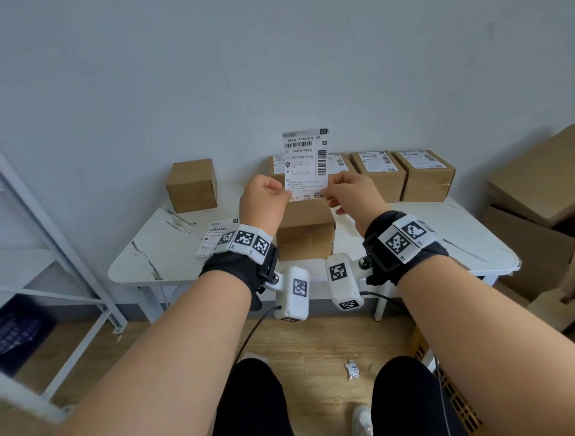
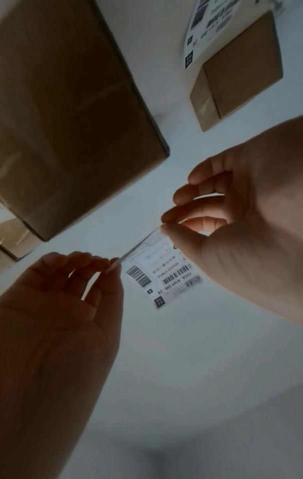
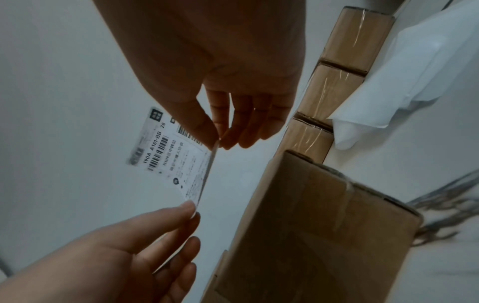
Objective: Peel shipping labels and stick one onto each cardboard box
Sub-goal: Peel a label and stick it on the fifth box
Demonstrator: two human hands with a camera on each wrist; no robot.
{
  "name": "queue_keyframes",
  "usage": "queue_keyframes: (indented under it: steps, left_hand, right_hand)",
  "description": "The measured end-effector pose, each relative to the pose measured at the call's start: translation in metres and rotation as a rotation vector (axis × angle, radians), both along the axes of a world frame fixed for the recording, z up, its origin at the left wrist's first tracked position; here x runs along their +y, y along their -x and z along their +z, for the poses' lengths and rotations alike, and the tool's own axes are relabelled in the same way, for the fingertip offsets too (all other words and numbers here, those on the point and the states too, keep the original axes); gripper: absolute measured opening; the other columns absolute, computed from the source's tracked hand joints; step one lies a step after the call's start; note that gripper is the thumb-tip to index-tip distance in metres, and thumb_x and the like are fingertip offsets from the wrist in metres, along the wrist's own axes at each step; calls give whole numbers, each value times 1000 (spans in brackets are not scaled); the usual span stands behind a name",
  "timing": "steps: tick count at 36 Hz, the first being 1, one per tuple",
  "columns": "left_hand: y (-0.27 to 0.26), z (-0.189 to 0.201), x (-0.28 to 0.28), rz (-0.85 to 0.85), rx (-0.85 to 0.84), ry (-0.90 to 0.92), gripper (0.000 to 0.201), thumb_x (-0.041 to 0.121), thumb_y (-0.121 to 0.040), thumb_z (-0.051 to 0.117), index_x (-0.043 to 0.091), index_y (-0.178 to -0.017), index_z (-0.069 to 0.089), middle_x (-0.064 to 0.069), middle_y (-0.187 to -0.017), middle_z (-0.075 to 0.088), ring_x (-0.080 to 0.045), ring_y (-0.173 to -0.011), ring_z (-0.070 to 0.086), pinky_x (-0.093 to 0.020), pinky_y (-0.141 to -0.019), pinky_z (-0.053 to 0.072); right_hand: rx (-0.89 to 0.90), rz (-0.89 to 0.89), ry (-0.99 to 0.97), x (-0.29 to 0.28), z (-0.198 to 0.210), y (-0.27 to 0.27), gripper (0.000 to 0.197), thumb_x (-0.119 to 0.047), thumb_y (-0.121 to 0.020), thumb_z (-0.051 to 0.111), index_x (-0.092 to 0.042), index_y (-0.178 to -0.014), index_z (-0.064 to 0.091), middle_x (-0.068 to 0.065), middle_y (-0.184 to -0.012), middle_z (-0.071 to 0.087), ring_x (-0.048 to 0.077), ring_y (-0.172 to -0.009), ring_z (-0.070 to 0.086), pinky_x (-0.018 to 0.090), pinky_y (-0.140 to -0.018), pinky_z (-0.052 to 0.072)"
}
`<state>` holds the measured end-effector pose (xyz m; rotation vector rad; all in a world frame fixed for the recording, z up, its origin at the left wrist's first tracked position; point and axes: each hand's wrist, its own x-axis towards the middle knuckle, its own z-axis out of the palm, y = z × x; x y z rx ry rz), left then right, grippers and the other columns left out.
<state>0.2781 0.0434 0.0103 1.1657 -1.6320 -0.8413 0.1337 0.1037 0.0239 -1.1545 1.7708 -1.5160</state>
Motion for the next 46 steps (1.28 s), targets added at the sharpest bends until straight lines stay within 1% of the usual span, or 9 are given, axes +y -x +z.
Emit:
queue_keyframes:
  steps: [4, 6, 8, 11, 19, 28, 34, 40, 46]
  left_hand:
    - [-2, -12, -3, 24, -57, -1, 14, 20, -82, 69, 22, -85, 55, 2, -92, 66, -17, -87, 63, -31, -78, 51]
    - [-2, -17, -3, 35, -96, 13, 13, 20, -81, 68, 21, -85, 56, 3, -88, 65, -17, -85, 63, -30, -75, 51]
    - [-3, -21, -3, 41, -147, 42, 13, 19, -81, 67, 21, -87, 56, 6, -82, 63, -17, -81, 63, -30, -73, 52]
    - [-3, -25, 0, 56, -213, 85, 13, 18, -81, 65, 23, -85, 54, 7, -78, 62, -17, -78, 63, -31, -71, 53]
    - [-4, -28, 9, 75, -341, 203, 12, 19, -84, 63, 22, -90, 54, 8, -80, 62, -15, -77, 59, -24, -65, 41]
    - [-6, -27, 15, 72, -413, 277, 11, 18, -85, 62, 20, -93, 55, 7, -79, 61, -16, -75, 59, -25, -63, 42]
    - [-4, -28, 15, 62, -480, 350, 12, 15, -86, 59, 17, -97, 55, 1, -85, 64, -21, -79, 59, -29, -65, 45]
    - [-4, -30, 14, 55, -519, 405, 7, 14, -86, 58, 15, -93, 57, -2, -87, 63, -22, -80, 59, -31, -63, 47]
    - [-4, -33, 11, 30, -474, 362, 4, 14, -85, 61, 15, -87, 58, -3, -105, 52, -22, -88, 56, -34, -75, 49]
  right_hand:
    - [126, -10, -20, -5, -10, -2, 10, 0, -83, 66, -9, -86, 62, -3, -73, 62, 10, -65, 56, 25, -65, 46]
    - [190, -27, -50, -7, -16, -3, 13, -5, -83, 68, -10, -95, 64, 0, -82, 64, 14, -75, 60, 26, -67, 47]
    - [237, -50, -82, -8, -21, -2, 27, -11, -83, 71, -14, -108, 61, 1, -94, 62, 17, -84, 60, 22, -62, 44]
    - [277, -62, -110, -6, -23, -1, 37, -14, -83, 72, -17, -117, 55, 1, -98, 61, 16, -83, 59, 19, -55, 39]
    - [355, -49, -145, -4, -23, -1, 43, -14, -82, 73, -16, -119, 53, -1, -95, 59, 16, -81, 59, 18, -53, 37]
    - [439, -54, -149, -4, -24, -3, 43, -14, -83, 71, -15, -122, 53, -9, -79, 52, 14, -78, 57, 18, -55, 39]
    - [466, -61, -136, -5, -28, -4, 43, -12, -82, 71, -14, -121, 53, -2, -93, 56, 15, -83, 55, 15, -55, 36]
    - [483, -60, -134, -7, -31, -5, 39, -9, -83, 68, -13, -119, 53, -1, -95, 57, 15, -81, 56, 15, -55, 36]
    - [498, -62, -137, -6, -31, -2, 44, -13, -82, 71, -12, -122, 52, -2, -99, 49, 16, -89, 50, 17, -57, 34]
